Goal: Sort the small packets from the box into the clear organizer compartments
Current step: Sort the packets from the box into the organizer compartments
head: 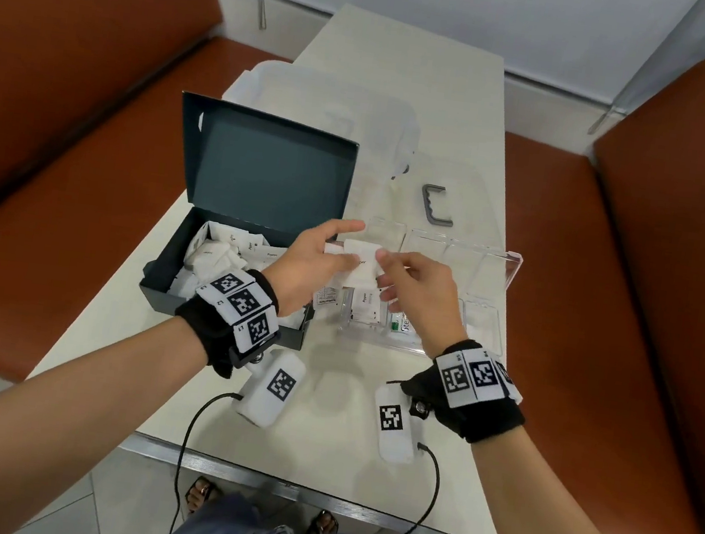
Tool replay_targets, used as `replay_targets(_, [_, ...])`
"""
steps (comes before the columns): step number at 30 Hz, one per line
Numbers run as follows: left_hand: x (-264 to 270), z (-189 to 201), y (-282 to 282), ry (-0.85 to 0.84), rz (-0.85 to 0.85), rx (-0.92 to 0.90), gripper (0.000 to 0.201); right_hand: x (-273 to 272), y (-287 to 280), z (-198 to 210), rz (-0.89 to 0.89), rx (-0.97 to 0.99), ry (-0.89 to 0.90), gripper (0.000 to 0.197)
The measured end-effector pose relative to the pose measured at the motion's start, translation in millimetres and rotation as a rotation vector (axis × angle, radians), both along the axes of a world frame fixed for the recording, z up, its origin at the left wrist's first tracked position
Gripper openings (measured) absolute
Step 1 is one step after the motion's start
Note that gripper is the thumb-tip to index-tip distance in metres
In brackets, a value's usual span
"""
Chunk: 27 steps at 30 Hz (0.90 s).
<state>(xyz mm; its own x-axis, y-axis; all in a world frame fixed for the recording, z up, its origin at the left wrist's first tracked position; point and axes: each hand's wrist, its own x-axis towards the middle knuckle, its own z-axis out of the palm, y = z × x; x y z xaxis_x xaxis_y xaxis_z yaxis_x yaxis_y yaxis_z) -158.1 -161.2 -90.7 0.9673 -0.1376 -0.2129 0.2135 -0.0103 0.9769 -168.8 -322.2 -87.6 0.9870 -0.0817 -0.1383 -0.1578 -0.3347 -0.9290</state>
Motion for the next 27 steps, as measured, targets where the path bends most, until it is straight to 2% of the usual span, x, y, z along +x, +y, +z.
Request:
replay_targets(2, [0, 1, -12, -0.037, -0.013, -0.005, 0.039, -7, -9, 0, -0.024, 0.114, 0.045, 0.020])
replay_targets(7, [1, 1, -47, -0.076, -0.098, 0.069, 0.028, -13, -48, 6, -0.128, 0.222, 0.074, 0.027])
replay_targets(11, [1, 2, -84, -0.110, -0.210, 0.130, 0.028, -16, -87, 13, -0.081, 0.192, 0.066, 0.025])
replay_targets(15, [7, 2, -112, -0.026, -0.182, 0.106, 0.022, -10, -121, 12, -0.088, 0.121, 0.102, 0.026])
replay_targets(17, [8, 3, -119, 0.049, -0.144, 0.023, 0.019, -3, -137, 7, -0.142, 0.014, 0.089, 0.022])
replay_targets(20, [8, 2, -122, 0.115, -0.096, -0.052, 0.018, 5, -157, -4, -0.213, -0.269, 0.048, 0.019])
replay_targets(27, [-2, -6, -122, 0.122, -0.055, -0.053, 0.021, 7, -149, -33, -0.005, -0.655, 0.142, 0.018])
